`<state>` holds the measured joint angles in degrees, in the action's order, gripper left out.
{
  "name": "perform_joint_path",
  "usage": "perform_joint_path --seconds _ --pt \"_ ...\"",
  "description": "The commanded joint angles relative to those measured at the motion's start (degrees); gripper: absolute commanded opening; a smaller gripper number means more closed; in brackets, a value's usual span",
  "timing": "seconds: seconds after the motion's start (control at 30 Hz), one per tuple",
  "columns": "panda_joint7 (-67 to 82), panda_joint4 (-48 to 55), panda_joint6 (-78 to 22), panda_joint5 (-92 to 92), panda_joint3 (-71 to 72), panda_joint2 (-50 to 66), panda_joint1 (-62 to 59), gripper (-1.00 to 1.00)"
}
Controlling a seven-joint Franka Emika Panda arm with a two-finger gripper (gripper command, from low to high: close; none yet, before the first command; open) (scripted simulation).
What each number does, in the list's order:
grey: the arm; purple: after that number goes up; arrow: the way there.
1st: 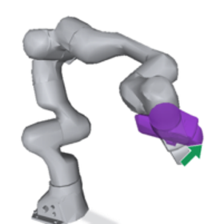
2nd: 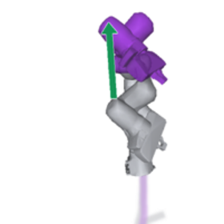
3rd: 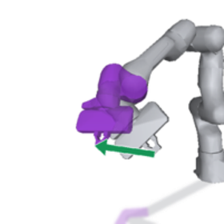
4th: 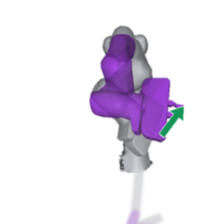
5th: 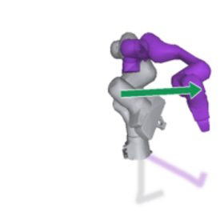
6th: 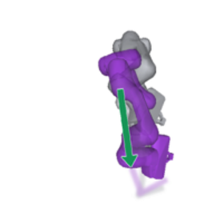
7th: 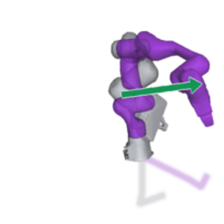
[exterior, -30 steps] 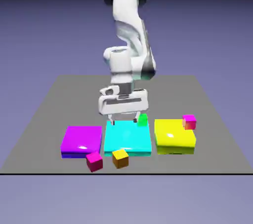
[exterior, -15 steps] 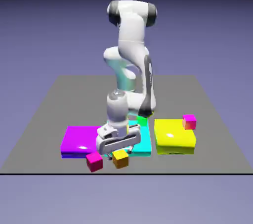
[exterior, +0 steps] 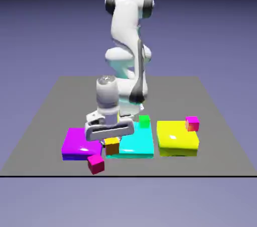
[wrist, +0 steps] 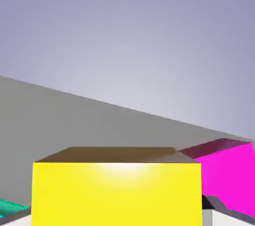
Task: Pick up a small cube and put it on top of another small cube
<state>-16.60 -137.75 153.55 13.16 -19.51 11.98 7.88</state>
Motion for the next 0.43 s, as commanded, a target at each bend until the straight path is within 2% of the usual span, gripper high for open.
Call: perform_joint_path --seconds 0.0,0.1,0.3,0.33,0.4 --pt "-2.51 0.66 -0.91 -1.23 -0.08 -0.43 -1.43 -1.0" --pt "-5.57 1.48 -2.07 -2.71 -0.16 -0.96 -3.19 -1.0" --pt "-0.15 3.2 6.28 4.61 5.86 9.47 -7.79 -1.0" --pt "-0.15 3.2 6.28 4.61 5.86 9.47 -7.79 1.0" --pt "-1.23 2.85 4.62 3.15 4.67 7.39 -6.87 1.0"
